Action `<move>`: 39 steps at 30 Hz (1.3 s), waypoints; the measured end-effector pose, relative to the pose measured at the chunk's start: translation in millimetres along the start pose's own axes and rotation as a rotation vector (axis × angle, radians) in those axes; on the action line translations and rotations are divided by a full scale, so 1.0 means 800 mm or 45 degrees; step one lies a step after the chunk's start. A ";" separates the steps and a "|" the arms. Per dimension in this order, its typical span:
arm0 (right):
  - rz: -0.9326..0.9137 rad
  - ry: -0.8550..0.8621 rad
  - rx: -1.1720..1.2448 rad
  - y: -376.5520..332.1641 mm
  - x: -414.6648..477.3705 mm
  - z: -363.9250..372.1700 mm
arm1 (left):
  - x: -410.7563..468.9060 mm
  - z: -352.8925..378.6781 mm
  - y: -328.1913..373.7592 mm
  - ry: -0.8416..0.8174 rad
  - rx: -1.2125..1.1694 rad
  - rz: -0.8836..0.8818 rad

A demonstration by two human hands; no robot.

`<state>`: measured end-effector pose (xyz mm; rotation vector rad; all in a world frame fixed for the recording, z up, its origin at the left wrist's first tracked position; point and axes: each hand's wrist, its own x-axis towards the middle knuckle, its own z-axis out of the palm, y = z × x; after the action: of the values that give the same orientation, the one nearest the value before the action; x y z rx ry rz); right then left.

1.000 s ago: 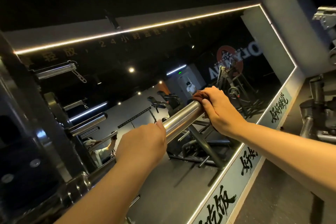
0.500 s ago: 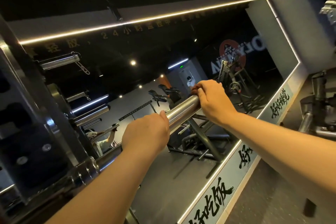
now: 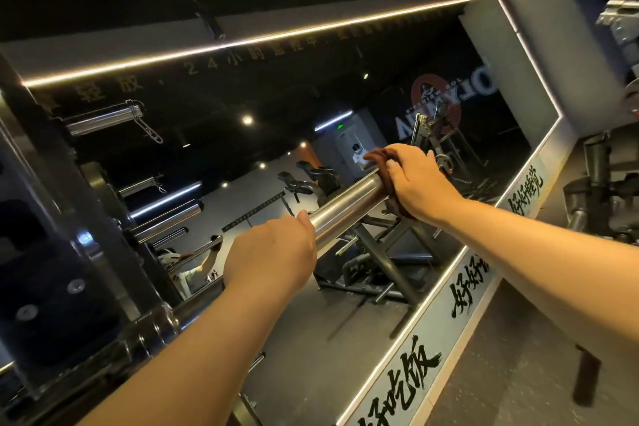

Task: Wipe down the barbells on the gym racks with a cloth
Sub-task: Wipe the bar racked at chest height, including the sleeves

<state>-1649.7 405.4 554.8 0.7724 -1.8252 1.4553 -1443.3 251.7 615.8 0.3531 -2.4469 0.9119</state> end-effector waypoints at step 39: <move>0.018 -1.093 -0.481 -0.132 0.059 0.037 | -0.037 -0.006 -0.029 0.009 0.177 0.084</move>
<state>-1598.9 352.9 648.9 1.2988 -2.6220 0.7566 -1407.4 239.7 615.2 0.3183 -2.4076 1.1129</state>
